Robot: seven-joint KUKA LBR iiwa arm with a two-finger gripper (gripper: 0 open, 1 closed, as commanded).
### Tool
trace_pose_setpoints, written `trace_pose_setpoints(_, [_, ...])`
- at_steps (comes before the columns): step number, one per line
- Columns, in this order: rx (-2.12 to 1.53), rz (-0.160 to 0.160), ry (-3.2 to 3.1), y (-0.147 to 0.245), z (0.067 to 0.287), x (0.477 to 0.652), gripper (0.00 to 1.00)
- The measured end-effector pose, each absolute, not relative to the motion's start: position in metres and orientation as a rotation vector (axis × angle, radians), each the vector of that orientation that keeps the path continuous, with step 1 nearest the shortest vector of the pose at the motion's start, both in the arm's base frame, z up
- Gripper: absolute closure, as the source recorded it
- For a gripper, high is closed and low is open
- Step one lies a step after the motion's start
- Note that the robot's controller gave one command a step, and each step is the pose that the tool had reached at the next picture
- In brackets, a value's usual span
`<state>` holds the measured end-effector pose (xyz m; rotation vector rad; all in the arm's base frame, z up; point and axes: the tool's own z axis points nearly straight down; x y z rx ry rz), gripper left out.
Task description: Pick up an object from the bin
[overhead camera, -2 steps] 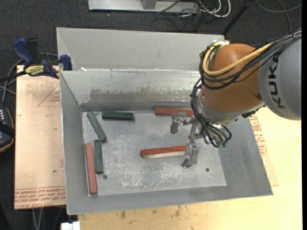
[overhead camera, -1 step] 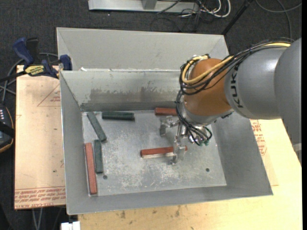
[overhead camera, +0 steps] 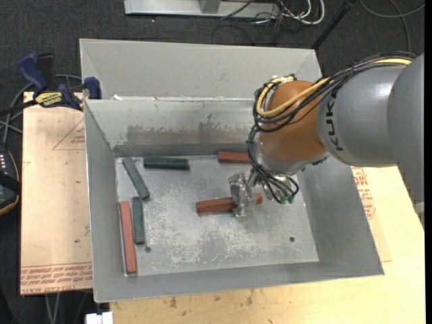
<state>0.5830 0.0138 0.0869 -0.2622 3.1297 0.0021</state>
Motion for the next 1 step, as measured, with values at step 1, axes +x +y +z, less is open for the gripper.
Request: trace_pose_setpoints(1, [-0.682,0.003,3.056,0.0898,0.2022,0.5918,1.0])
